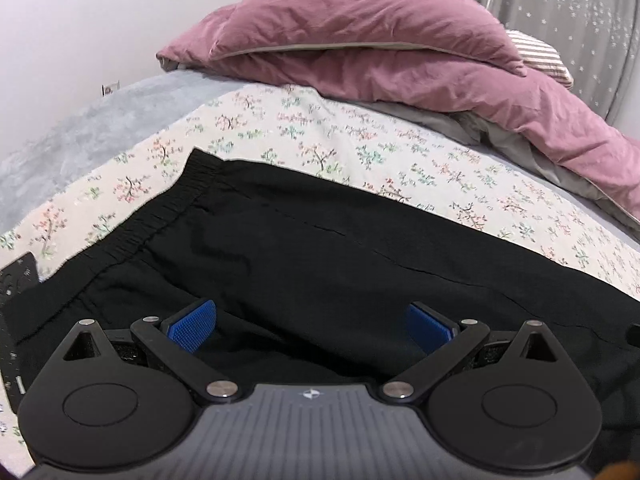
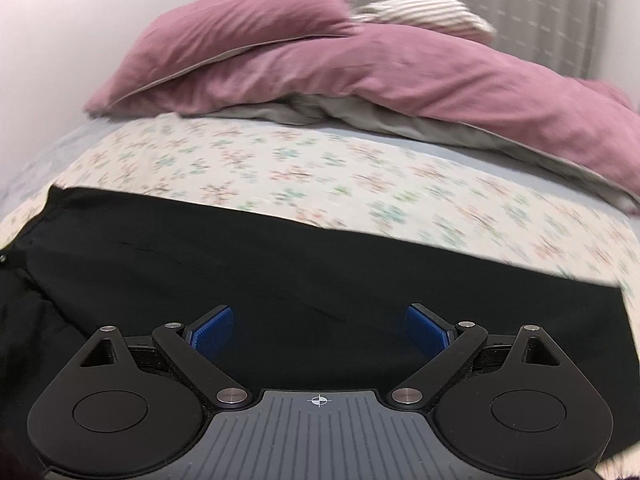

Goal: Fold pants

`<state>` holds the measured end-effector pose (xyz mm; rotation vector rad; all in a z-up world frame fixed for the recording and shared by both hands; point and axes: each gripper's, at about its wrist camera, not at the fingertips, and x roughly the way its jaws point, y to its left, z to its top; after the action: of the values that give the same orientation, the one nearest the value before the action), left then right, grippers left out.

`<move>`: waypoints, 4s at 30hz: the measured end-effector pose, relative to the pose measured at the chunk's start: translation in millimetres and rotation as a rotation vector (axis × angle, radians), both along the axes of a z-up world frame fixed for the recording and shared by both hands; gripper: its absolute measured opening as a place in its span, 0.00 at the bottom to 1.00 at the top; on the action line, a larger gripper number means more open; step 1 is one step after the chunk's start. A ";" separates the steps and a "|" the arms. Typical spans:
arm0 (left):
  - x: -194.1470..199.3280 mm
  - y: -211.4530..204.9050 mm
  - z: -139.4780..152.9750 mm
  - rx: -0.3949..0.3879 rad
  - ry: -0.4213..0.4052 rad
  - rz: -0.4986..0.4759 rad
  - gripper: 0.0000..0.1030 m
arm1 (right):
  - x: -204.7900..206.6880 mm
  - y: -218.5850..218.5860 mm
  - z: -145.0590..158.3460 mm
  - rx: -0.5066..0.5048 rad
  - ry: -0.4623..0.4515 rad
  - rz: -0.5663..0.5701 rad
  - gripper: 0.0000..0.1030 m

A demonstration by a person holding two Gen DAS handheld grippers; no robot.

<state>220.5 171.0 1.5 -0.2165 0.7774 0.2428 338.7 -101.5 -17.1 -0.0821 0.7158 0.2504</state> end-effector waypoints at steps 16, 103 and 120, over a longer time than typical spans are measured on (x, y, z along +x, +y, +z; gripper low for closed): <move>31.8 8.2 -20.4 -0.099 -0.066 0.055 1.00 | 122.7 134.5 -43.4 -0.202 0.003 0.309 0.91; 30.5 82.2 -40.7 -0.301 -0.131 0.255 0.37 | -53.6 -251.7 -98.8 0.714 0.235 -0.617 0.48; 31.0 105.7 -47.5 -0.415 -0.188 0.319 0.17 | -37.8 -270.4 -113.0 0.749 0.077 -0.818 0.01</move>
<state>251.5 276.7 -46.0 -0.7486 0.5971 0.3553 300.9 -371.9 -130.1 0.9221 0.6403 -0.2770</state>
